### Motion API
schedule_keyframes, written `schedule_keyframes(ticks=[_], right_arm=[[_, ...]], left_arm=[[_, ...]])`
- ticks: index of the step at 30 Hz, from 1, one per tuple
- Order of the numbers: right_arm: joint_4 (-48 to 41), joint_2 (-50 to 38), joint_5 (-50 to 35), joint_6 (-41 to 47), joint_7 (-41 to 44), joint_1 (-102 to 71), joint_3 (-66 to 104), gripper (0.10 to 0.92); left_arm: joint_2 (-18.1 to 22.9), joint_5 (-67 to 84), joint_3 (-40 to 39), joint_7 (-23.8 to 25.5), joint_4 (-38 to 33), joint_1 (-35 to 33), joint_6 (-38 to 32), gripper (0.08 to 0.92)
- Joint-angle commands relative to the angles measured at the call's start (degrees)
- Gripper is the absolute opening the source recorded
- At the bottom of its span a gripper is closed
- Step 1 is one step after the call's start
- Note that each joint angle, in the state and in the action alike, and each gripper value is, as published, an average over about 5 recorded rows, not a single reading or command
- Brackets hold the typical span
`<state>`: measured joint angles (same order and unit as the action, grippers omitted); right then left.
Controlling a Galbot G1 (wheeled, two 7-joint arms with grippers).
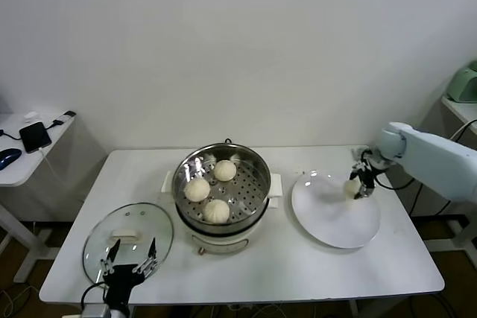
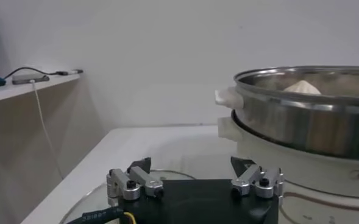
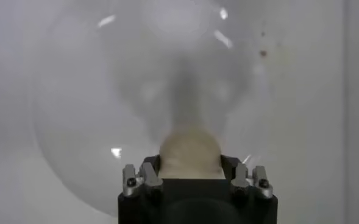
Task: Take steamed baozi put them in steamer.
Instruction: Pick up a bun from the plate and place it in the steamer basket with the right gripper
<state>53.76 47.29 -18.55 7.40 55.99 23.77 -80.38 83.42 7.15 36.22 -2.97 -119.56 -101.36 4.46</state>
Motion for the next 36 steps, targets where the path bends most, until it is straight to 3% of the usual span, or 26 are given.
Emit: schedule_keyframes(ticks=[1, 6, 12, 21, 36], right_arm=[[21.5, 5.7, -33.3, 8.8, -2.9, 34.3, -23.8, 0.667], [27.1, 11.8, -42.6, 12.4, -6.0, 39.8, -22.3, 0.669], [28.6, 20.4, -46.8, 16.1, -10.2, 35.6, -18.5, 0.666], [23.6, 27.5, -40.2, 17.8, -13.7, 22.9, -18.8, 0.667], [20.8, 27.5, -33.6, 18.9, -15.2, 16.4, -18.4, 0.666]], left_arm=[[-0.2, 0.2, 0.0, 0.1, -0.3, 0.1, 0.2, 0.823], [-0.4, 0.2, -0.5, 0.2, -0.2, 0.6, 0.3, 0.823], [-0.4, 0.3, -1.0, 0.3, -0.1, 1.1, 0.6, 0.823], [-0.5, 0.8, -0.9, 0.3, 0.1, 1.3, 0.5, 0.823], [-0.5, 1.1, -1.0, 0.4, 0.1, 1.5, 0.6, 0.823]])
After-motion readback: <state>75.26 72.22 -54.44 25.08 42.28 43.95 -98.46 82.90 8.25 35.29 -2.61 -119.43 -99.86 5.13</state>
